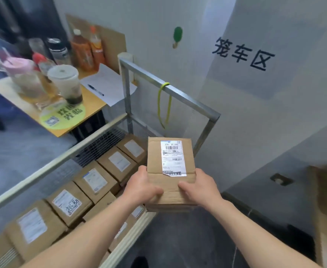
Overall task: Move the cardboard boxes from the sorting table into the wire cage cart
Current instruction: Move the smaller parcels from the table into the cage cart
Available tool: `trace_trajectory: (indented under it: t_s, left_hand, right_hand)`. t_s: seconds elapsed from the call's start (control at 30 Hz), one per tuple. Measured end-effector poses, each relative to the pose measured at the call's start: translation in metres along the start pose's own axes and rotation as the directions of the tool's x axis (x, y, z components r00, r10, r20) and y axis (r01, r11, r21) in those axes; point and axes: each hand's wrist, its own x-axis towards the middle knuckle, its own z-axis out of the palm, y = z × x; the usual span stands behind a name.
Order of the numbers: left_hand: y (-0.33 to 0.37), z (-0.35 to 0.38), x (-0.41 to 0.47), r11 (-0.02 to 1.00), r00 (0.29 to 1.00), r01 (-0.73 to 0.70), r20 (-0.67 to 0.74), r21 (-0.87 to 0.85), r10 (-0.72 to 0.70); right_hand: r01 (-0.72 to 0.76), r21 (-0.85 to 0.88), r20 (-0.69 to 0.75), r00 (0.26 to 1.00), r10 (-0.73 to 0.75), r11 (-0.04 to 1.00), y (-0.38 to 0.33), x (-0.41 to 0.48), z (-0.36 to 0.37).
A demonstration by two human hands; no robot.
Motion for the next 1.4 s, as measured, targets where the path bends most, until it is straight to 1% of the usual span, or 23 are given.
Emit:
trace_trajectory:
  t_s: [0.13, 0.23, 0.3, 0.43, 0.6, 0.7, 0.8, 1.1, 1.4]
  left_hand:
    - [-0.032, -0.029, 0.008, 0.995, 0.994, 0.080, -0.074, -0.066, -0.085]
    - [-0.051, -0.040, 0.017, 0.982, 0.983, 0.142, -0.099, -0.125, -0.155]
    - [-0.064, -0.041, 0.024, 0.969, 0.972, 0.185, -0.115, -0.166, -0.205]
    - [-0.084, -0.032, 0.041, 0.942, 0.938, 0.276, -0.159, -0.192, -0.308]
    - [-0.102, 0.007, 0.070, 0.890, 0.882, 0.395, -0.178, -0.226, -0.437]
    - [-0.116, 0.032, 0.089, 0.851, 0.853, 0.446, -0.158, -0.277, -0.498]
    - [-0.129, 0.056, 0.105, 0.822, 0.830, 0.491, -0.134, -0.289, -0.542]
    - [-0.173, 0.108, 0.137, 0.768, 0.791, 0.569, -0.058, -0.294, -0.609]
    - [-0.207, 0.143, 0.146, 0.738, 0.767, 0.609, -0.020, -0.290, -0.641]
  right_hand:
    - [0.086, -0.085, 0.093, 0.993, -0.078, 0.993, -0.045, 0.025, 0.026]
    - [0.155, -0.160, 0.176, 0.976, -0.127, 0.975, -0.071, 0.050, 0.041]
    - [0.197, -0.197, 0.232, 0.961, -0.150, 0.960, -0.082, 0.067, 0.054]
    - [0.275, -0.231, 0.334, 0.923, -0.189, 0.933, -0.091, 0.102, 0.080]
    - [0.346, -0.265, 0.449, 0.870, -0.202, 0.900, -0.074, 0.151, 0.114]
    - [0.385, -0.294, 0.508, 0.838, -0.198, 0.875, -0.063, 0.180, 0.133]
    - [0.410, -0.300, 0.555, 0.810, -0.192, 0.861, -0.048, 0.204, 0.151]
    - [0.450, -0.346, 0.637, 0.757, -0.146, 0.823, -0.004, 0.246, 0.208]
    - [0.467, -0.398, 0.672, 0.734, -0.096, 0.790, 0.026, 0.266, 0.254]
